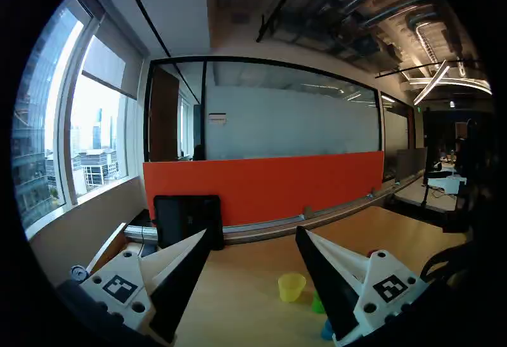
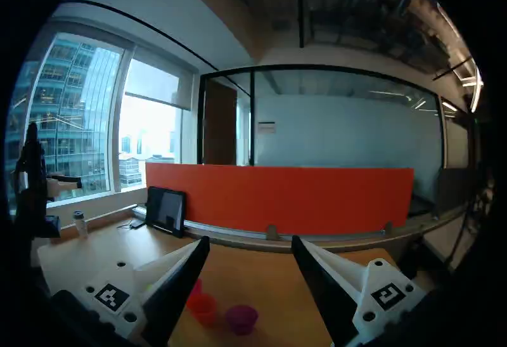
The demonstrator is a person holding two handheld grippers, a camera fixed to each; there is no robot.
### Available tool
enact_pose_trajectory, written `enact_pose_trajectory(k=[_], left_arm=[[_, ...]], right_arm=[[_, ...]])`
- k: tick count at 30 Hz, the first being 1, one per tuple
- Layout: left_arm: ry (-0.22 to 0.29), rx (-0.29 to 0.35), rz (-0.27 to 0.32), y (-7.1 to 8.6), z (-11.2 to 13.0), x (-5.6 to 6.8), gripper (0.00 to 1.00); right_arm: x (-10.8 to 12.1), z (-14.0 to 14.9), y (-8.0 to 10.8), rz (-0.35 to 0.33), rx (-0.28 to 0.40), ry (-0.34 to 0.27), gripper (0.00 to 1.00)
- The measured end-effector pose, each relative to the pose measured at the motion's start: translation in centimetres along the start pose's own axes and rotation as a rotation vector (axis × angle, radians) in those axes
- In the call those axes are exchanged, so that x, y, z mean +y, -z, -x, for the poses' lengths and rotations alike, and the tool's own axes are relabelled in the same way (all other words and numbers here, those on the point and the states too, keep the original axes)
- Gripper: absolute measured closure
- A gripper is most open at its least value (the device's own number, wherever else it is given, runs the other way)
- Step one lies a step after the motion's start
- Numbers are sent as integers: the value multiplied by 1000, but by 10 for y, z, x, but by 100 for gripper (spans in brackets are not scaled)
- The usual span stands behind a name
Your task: Pour water
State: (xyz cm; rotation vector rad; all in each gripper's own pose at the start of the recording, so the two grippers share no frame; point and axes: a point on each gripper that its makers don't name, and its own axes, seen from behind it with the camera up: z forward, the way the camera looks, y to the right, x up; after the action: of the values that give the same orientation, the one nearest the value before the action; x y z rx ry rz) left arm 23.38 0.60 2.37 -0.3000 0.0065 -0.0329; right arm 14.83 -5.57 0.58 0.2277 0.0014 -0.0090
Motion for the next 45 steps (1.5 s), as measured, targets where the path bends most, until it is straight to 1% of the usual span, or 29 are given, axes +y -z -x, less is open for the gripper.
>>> enact_pose_trajectory(k=[6,12,15,18,21,27,33,39,45], left_arm=[[1,2,88,0,-3,18,4],[24,8,200,4,-10,43,4],[41,6,250,5,-12,52,4],[51,6,277,4,-14,57,4],[52,1,285,2,-12,57,4],[32,-26,301,-1,-3,60,4],[23,-47,326,-1,5,66,4],[12,-77,345,-2,17,69,4],[-3,-110,375,-1,33,77,4]], right_arm=[[-24,-6,4,-103,3,26,0],[-55,-12,18,-237,8,37,0],[-60,-11,20,-270,7,40,0],[-63,-9,20,-286,-2,44,0],[-67,-7,18,-303,-8,55,0],[-73,-5,19,-333,-26,74,0],[-72,2,20,-349,-52,78,0],[-67,11,18,-356,-87,84,0],[-64,23,18,-366,-115,91,0]])
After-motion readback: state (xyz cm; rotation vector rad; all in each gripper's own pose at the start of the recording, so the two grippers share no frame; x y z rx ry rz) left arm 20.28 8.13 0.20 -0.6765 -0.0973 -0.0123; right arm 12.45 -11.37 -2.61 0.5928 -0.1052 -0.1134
